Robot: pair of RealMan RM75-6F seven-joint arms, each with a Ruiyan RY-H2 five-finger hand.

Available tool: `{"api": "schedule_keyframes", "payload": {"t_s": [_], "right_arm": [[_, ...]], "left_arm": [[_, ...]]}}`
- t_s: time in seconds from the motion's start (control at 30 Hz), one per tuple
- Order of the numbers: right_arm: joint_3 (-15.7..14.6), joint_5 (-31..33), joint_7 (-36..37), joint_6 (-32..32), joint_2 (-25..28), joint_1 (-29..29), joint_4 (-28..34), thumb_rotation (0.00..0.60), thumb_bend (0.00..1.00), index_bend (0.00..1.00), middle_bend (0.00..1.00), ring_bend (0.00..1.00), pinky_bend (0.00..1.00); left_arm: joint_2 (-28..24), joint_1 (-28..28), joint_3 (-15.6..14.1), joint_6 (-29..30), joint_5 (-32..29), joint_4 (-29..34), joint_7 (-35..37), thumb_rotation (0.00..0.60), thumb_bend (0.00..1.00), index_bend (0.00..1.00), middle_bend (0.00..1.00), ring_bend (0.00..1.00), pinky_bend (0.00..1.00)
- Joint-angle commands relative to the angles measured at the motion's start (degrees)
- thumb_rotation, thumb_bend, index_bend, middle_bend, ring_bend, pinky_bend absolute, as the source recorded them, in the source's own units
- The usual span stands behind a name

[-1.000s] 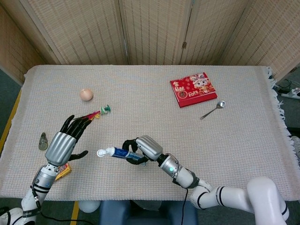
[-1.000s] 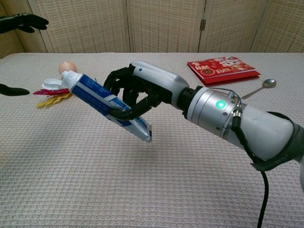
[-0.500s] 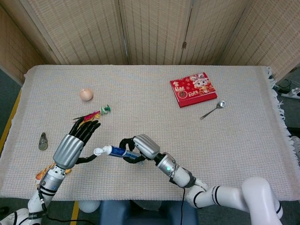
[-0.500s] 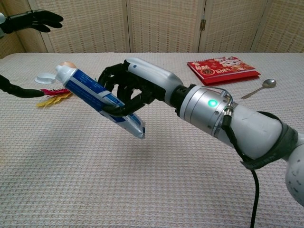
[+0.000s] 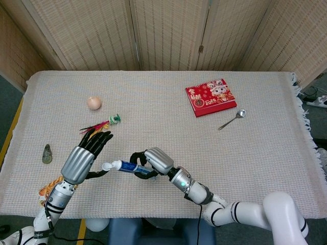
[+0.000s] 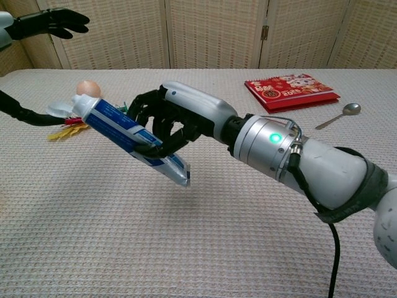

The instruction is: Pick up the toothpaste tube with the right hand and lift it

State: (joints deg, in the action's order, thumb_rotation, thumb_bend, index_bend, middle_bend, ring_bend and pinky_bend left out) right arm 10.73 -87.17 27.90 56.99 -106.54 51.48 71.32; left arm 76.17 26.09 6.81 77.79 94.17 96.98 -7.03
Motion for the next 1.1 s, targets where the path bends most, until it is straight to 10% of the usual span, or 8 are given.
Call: {"api": "schedule_keyframes", "payload": {"t_s": [0.03,0.6,0.93,1.1], "right_arm": [[-0.25,0.08,-0.44,-0.38,-0.13,0.17,-0.14,0.600,0.82,0.78,0.66,0.69,0.52],[-0.49,1.25,-2.89,-0.77,-0.30,-0.01,0.59,0.600,0.83,0.78,0.66,0.69,0.52],[-0.68,2.01,-2.90,-1.52,1.59,-0.54,1.97,0.600,0.83,0.78,0.66,0.69,0.52],[-0.27,2.57,-4.10,-2.02,1.20,-0.24,2.81,0.600,0.84,0.78,0.66,0.69,0.52]], "left_arm": [[-0.05,0.07,0.01,0.00,-0.03,0.16,-0.01,0.600,0.16,0.00,0.12,0.13,0.04],[-1.18,0.85,1.21,-0.60,-2.20,2.41,0.07,0.600,0.16,0.00,0.12,0.14,0.04],[-8.95,0.75,3.35,-7.29,-12.49,9.62,15.29,0.599,0.16,0.00,0.07,0.07,0.00],[-10.82,1.08,3.43,-9.38,-11.99,10.38,24.52,0.291,0.12,0.05,0.06,0.04,0.00]]}}
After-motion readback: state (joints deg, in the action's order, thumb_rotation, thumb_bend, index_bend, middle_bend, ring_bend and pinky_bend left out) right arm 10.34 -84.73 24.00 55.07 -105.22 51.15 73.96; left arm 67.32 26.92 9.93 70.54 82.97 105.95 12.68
